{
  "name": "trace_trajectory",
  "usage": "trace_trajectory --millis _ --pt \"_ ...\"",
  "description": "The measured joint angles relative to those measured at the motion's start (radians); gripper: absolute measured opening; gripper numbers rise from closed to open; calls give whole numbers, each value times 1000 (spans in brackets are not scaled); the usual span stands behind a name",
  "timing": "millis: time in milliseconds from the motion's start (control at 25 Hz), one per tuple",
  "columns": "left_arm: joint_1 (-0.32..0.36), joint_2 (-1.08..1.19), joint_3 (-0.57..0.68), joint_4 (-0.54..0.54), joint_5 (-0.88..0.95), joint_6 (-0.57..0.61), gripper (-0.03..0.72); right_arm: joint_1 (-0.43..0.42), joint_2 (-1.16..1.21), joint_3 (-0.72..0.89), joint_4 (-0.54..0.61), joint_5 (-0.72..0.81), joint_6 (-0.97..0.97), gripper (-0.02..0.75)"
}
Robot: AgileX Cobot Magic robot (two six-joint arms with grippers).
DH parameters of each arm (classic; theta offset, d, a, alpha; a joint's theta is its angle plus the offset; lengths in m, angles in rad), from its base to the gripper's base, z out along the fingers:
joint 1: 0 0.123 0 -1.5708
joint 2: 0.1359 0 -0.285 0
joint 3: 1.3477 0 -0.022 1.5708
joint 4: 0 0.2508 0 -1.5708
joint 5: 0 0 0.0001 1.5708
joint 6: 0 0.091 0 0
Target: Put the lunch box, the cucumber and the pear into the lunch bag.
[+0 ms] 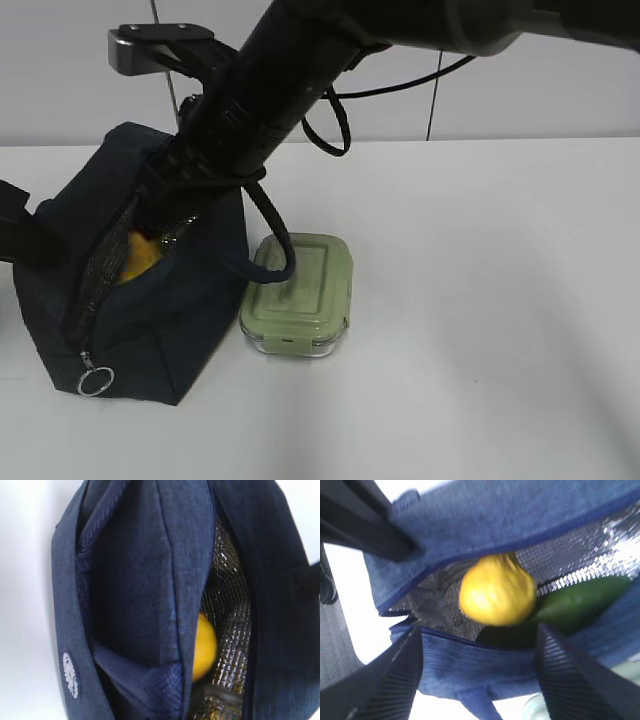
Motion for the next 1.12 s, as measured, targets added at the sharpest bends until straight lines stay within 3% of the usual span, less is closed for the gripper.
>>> trace_trajectory --millis 320,520,640,760,880,1120 --pt "0 0 0 2 5 0 1 -64 -107 -2 -230 -2 262 498" --pt "0 0 0 2 5 0 1 -204 -206 250 -196 -69 307 438" --pt "0 0 0 2 5 0 1 -290 -289 497 -23 -175 221 433" --pt "0 0 0 2 4 0 1 -377 -337 710 334 -221 -9 440" --pt "0 0 0 2 3 0 1 -443 -324 840 617 -221 -212 480" --pt "0 0 0 -3 -2 0 1 -468 -236 879 840 -205 -390 605"
